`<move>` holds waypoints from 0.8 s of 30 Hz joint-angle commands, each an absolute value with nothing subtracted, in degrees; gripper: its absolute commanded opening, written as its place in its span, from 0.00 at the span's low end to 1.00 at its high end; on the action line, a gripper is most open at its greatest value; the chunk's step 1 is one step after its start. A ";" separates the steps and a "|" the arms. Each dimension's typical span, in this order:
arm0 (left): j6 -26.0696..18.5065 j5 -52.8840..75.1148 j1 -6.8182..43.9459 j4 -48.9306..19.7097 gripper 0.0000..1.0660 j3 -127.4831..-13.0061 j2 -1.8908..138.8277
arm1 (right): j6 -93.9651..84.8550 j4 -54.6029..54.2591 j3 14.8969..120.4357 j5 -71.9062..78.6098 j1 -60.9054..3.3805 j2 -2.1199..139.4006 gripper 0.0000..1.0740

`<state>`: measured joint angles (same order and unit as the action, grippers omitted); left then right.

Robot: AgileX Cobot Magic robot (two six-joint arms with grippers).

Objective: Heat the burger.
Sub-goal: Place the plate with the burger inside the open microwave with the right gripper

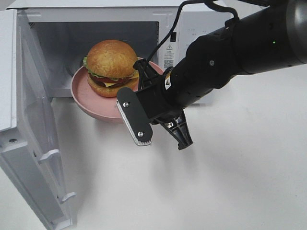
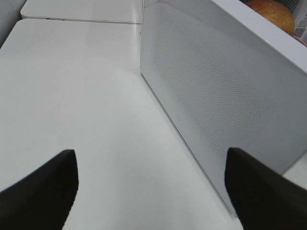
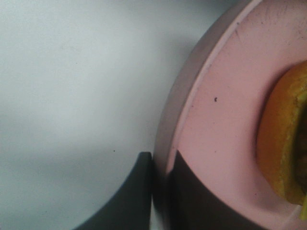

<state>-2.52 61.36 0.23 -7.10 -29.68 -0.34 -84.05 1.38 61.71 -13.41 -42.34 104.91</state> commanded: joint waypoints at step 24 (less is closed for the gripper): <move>-2.41 61.48 0.40 -7.51 0.72 -29.62 -1.38 | -74.26 9.00 81.65 -18.16 -42.28 116.20 0.00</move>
<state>-2.52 61.36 0.23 -7.10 -29.68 -0.34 -74.66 8.02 80.56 -20.80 -42.34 116.83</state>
